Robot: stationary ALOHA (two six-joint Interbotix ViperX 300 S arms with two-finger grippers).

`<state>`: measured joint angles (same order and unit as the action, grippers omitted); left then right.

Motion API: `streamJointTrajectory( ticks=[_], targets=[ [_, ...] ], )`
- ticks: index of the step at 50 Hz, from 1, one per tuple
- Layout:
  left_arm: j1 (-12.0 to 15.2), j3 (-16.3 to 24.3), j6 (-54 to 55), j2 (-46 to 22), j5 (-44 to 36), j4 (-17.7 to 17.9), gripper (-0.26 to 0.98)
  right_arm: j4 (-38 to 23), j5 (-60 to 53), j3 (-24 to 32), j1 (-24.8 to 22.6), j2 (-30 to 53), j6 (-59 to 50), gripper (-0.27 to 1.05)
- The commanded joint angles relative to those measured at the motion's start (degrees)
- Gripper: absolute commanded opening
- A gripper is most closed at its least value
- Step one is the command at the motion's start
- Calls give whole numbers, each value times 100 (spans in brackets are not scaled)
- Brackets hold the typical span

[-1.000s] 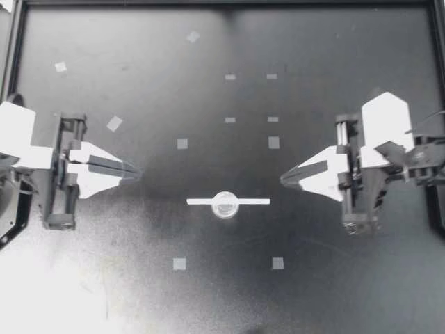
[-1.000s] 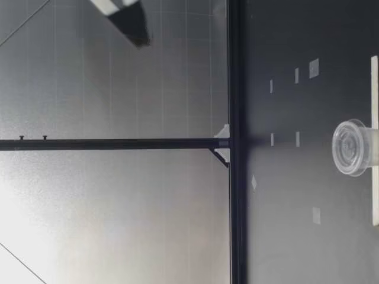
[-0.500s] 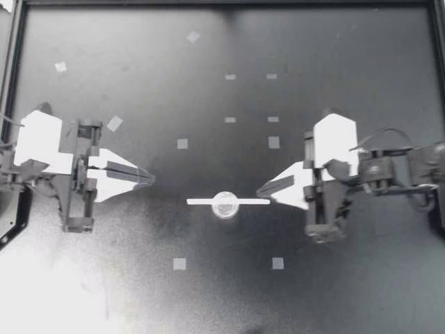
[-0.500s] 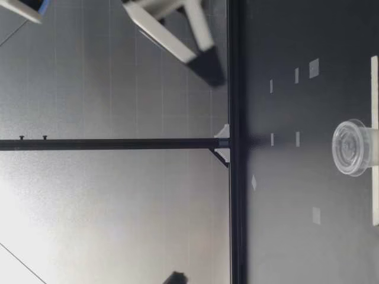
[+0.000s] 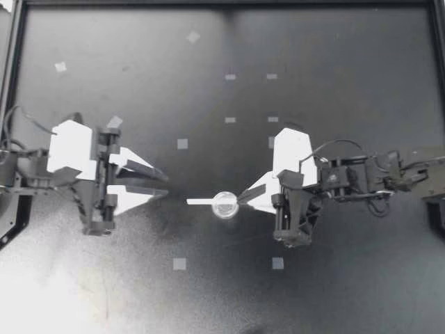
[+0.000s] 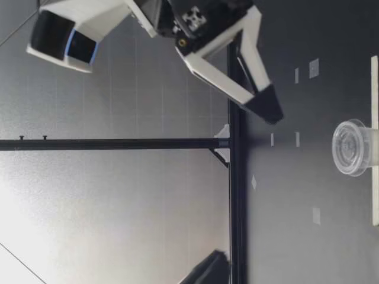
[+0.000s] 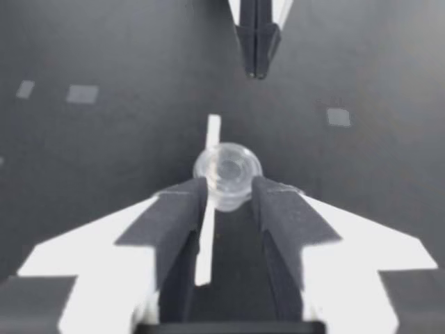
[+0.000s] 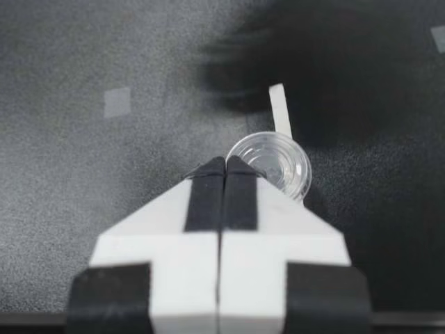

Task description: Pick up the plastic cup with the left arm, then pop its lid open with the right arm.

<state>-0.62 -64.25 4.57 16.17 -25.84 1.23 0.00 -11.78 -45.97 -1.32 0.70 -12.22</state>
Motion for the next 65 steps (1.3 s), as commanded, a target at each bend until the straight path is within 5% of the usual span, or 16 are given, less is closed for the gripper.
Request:
streamJointTrajectory(
  ticks=[1, 31, 65],
  targets=[
    [-9, 176, 0, -149, -79, 9, 41, -9, -62, 141, -26, -18, -26, -10],
    [-18, 738, 0, -1512, -70, 9, 57, 0, -53, 404, -26, 536, -211, -10],
    [-132, 1204, 0, -2382, -44, 9, 58, 0, -62, 422, -9, 712, -396, -10]
  ],
)
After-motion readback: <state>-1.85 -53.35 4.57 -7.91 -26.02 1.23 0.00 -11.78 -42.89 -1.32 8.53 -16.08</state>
